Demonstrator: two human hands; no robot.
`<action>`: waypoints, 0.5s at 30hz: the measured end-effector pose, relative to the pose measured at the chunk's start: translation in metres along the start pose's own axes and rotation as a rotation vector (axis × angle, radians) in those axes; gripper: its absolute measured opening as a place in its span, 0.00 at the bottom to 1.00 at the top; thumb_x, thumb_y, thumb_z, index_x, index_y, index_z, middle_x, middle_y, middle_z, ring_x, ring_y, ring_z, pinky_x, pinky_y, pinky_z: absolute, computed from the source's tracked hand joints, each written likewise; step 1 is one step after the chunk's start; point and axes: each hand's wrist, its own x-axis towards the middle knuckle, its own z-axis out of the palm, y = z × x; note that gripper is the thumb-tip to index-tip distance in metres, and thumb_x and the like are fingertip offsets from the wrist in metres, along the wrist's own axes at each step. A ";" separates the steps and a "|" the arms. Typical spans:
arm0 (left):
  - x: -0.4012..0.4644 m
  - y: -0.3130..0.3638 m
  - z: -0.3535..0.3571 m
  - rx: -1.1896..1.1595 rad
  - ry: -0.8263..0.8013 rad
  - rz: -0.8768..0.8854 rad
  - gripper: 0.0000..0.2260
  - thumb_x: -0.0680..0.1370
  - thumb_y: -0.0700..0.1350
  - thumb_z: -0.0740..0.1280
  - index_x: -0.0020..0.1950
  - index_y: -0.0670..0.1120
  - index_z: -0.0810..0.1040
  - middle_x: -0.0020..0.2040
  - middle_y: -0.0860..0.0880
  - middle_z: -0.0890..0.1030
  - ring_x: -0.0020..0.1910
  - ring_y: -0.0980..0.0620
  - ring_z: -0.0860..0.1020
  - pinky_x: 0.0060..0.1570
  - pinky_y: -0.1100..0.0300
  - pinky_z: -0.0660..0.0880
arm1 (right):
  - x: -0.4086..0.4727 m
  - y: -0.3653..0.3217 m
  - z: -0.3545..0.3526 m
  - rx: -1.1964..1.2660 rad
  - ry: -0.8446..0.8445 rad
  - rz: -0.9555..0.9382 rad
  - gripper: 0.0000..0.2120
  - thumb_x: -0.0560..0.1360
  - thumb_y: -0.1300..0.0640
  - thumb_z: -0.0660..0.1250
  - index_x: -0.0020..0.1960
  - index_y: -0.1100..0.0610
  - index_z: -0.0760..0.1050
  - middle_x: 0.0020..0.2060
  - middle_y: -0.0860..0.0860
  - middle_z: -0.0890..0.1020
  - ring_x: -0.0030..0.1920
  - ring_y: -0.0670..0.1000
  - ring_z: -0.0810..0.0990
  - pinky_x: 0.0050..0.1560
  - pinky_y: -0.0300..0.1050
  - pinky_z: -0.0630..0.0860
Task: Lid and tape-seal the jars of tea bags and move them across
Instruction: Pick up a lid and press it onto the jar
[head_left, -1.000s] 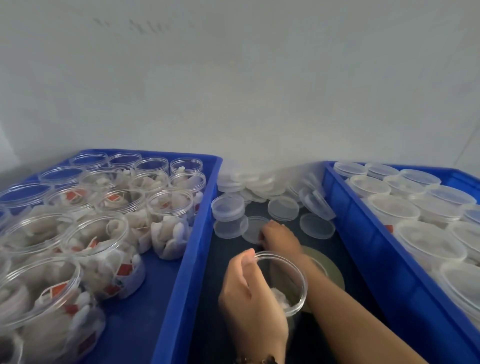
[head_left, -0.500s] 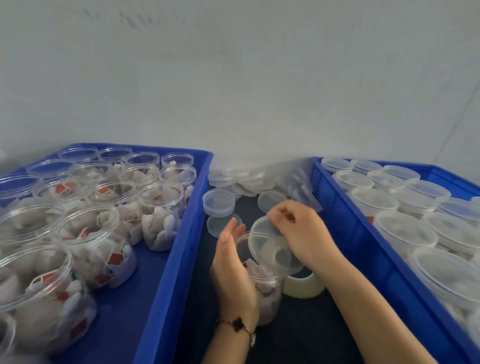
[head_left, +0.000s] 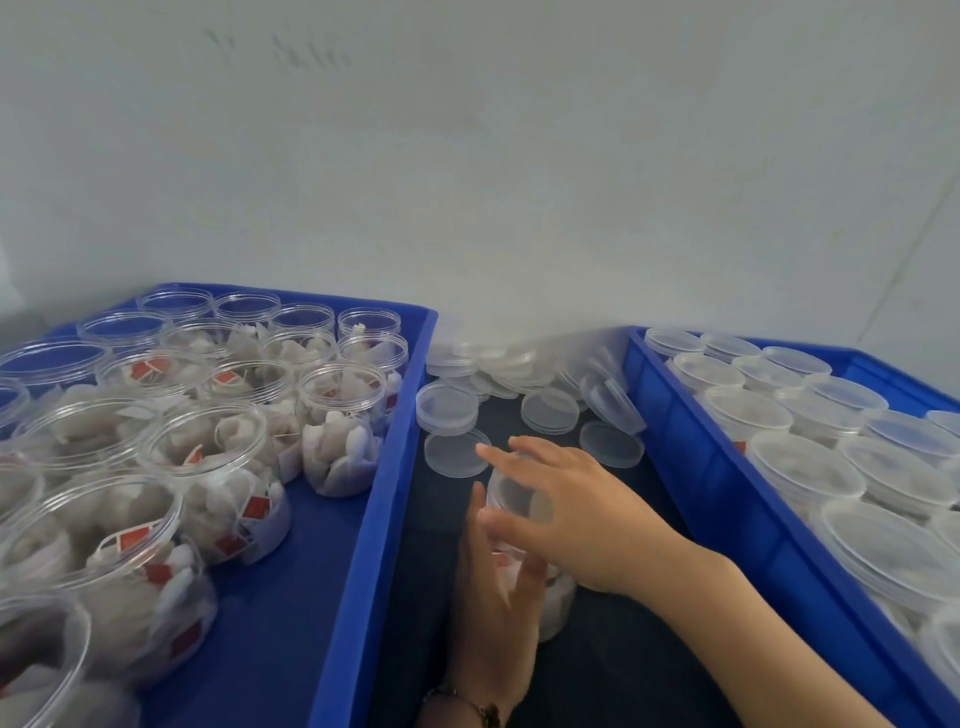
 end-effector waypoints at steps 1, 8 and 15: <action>-0.002 0.000 0.001 0.073 -0.003 0.062 0.37 0.68 0.66 0.68 0.72 0.61 0.57 0.66 0.65 0.67 0.63 0.71 0.66 0.55 0.76 0.66 | -0.001 0.000 -0.001 0.001 0.001 -0.025 0.29 0.73 0.33 0.58 0.72 0.30 0.53 0.74 0.36 0.56 0.74 0.46 0.52 0.70 0.48 0.57; 0.002 -0.007 0.000 0.176 0.052 0.106 0.44 0.57 0.64 0.74 0.69 0.58 0.61 0.63 0.61 0.70 0.58 0.71 0.68 0.47 0.82 0.65 | -0.003 0.004 -0.015 0.062 0.175 -0.106 0.29 0.68 0.34 0.59 0.69 0.32 0.62 0.70 0.33 0.63 0.70 0.37 0.57 0.64 0.37 0.57; 0.012 -0.013 0.010 0.347 0.080 0.087 0.38 0.60 0.63 0.65 0.69 0.54 0.62 0.62 0.60 0.68 0.59 0.65 0.66 0.62 0.63 0.69 | -0.003 0.003 0.001 0.050 0.097 -0.082 0.25 0.73 0.37 0.60 0.70 0.33 0.62 0.71 0.35 0.62 0.70 0.40 0.58 0.66 0.48 0.67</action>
